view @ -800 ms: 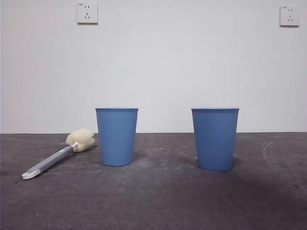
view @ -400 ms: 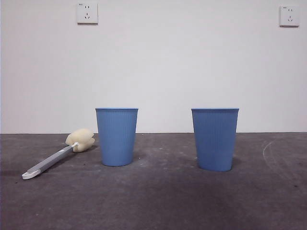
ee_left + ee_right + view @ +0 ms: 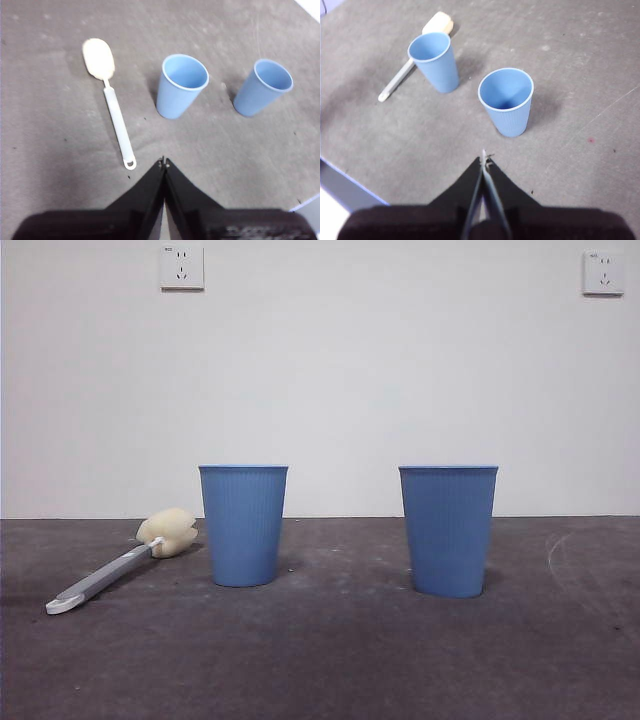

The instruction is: Pick up the cup brush,pick up the cup,insert the brush into the cup,clean the cup,put the cup brush back,put the cup back to the fixed position on the table

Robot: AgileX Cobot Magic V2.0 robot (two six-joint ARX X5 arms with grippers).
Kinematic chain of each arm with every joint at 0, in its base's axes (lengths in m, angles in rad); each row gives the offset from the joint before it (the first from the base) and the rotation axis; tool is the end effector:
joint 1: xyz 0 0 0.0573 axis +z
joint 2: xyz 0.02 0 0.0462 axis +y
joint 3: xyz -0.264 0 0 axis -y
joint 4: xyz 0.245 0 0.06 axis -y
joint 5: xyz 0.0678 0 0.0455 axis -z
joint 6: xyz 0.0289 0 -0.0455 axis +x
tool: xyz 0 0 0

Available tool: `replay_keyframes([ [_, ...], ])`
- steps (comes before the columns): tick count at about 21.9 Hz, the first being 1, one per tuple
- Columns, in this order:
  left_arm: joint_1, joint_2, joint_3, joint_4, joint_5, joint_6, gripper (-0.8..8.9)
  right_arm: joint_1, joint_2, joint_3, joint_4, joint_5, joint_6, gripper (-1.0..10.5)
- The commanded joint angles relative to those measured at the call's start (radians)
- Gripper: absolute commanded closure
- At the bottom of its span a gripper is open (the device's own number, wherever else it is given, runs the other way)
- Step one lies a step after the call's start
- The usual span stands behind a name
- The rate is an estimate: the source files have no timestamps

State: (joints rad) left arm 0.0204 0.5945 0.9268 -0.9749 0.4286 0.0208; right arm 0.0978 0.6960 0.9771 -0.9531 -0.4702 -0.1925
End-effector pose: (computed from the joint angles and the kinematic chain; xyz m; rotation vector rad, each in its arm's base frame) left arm 0.0889 -0.0102 0.3316 -0.1242 0.6264 -0.4004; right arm 0.1076 0.0237 0.3401 -0.0544 0.6131 0.6077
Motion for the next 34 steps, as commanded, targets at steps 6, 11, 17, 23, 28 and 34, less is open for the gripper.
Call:
replay_keyframes([
  [6,-0.04,0.07,0.016,-0.004,0.001,0.017,5.58,0.0,0.014,0.019,-0.006,-0.003,-0.025,7.2],
  [11,-0.076,0.181,0.087,-0.004,-0.003,0.013,1.49,0.0,0.015,0.019,-0.006,-0.003,-0.016,4.3],
  [17,-0.151,0.403,0.142,0.021,-0.092,0.019,1.49,0.0,0.015,0.019,-0.005,-0.002,-0.01,4.3],
  [23,-0.27,0.697,0.142,0.112,-0.322,0.018,1.49,0.0,0.023,0.019,-0.01,-0.003,-0.01,4.4],
  [28,-0.319,0.9,0.142,0.224,-0.387,-0.013,1.55,0.0,0.035,0.019,-0.014,-0.003,-0.01,4.4],
  [34,-0.336,1.027,0.142,0.318,-0.441,-0.07,1.57,0.0,0.048,0.019,-0.014,-0.003,-0.01,4.4],
])
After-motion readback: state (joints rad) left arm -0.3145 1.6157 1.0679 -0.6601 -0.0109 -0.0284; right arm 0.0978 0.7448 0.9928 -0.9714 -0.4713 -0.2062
